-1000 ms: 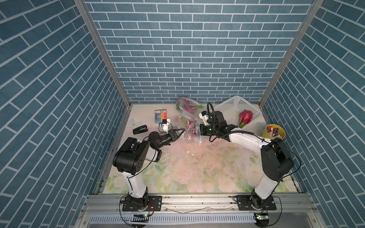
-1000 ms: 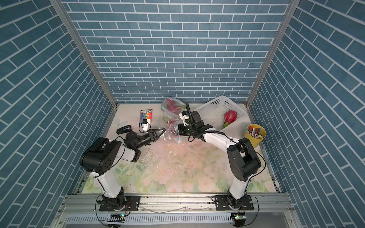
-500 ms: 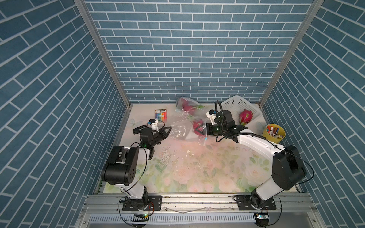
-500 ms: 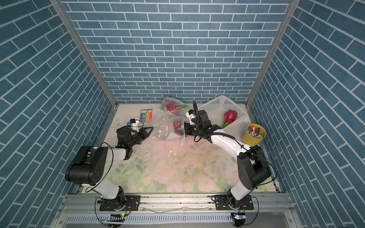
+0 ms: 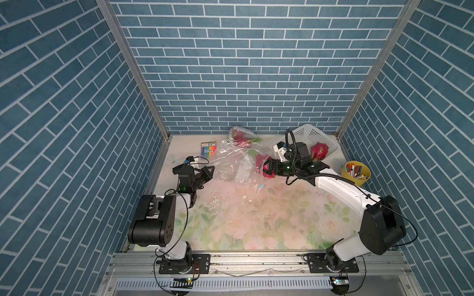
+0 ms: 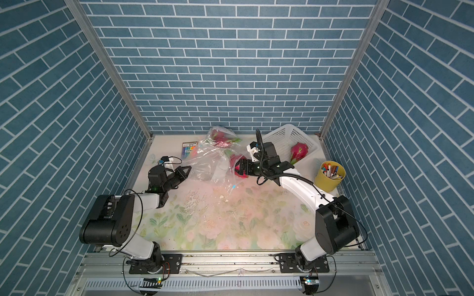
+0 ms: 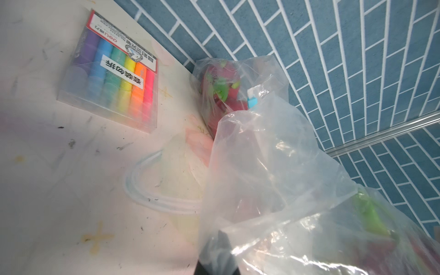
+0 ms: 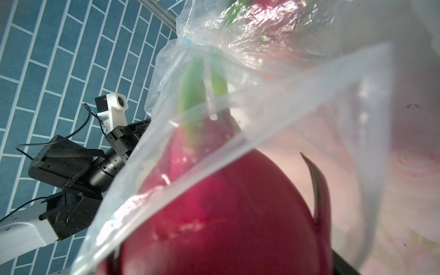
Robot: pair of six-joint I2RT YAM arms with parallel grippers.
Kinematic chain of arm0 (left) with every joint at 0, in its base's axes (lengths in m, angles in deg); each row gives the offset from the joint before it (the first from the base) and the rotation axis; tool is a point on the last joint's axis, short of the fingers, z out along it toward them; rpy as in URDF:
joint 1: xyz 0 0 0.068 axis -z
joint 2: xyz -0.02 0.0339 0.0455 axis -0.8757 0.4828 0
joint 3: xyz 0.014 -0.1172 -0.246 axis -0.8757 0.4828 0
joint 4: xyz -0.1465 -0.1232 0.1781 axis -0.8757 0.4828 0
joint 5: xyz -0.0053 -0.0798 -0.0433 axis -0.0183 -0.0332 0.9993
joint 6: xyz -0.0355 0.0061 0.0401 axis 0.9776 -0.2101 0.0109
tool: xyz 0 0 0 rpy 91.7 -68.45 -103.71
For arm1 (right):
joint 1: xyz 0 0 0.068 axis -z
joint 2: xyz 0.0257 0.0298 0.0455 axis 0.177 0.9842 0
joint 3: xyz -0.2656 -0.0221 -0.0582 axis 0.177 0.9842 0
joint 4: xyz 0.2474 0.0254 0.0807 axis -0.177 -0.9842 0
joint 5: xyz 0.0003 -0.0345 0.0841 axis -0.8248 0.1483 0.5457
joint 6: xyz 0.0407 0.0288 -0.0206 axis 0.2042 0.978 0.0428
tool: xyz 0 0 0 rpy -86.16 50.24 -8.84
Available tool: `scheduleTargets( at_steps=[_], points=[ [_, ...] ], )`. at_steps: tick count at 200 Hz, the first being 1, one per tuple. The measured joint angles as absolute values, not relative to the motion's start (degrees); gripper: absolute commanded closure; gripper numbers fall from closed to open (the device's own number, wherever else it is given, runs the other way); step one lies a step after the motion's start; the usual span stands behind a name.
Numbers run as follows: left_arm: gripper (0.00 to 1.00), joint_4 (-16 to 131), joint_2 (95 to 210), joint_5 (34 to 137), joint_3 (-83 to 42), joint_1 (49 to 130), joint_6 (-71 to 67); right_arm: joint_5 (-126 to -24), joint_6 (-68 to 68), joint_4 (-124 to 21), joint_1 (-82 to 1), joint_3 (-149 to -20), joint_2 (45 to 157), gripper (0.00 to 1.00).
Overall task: Open the zip-top bag and take out the dragon fruit
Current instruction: Pick up the dragon fruit from the zipper food storage bag, then place the dragon fruit in the basket.
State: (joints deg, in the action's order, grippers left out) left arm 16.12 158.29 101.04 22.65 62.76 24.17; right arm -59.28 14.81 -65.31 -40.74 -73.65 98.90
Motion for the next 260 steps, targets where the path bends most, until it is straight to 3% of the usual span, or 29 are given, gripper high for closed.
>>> scheduleTargets(
  at_steps=[78, 163, 198, 260],
  points=[
    [1.00, 18.66, 155.80, 98.53, 22.65, 61.73, 22.29, -63.06, 10.98, -72.59, -35.58, -73.06, 90.62, 0.11],
    [1.00, 20.52, 153.14, 99.44, 22.43, 66.06, 18.36, -76.35, 6.09, -77.35, -26.57, -73.13, 87.27, 0.09],
    [1.00, 20.95, 153.14, 100.49, 22.10, 68.12, 16.33, -84.61, 4.38, -75.89, -23.32, -76.51, 94.66, 0.09],
    [1.00, 21.59, 153.14, 101.85, 21.73, 70.39, 14.47, -95.26, 3.53, -73.33, -20.50, -90.59, 117.63, 0.09]
  ],
)
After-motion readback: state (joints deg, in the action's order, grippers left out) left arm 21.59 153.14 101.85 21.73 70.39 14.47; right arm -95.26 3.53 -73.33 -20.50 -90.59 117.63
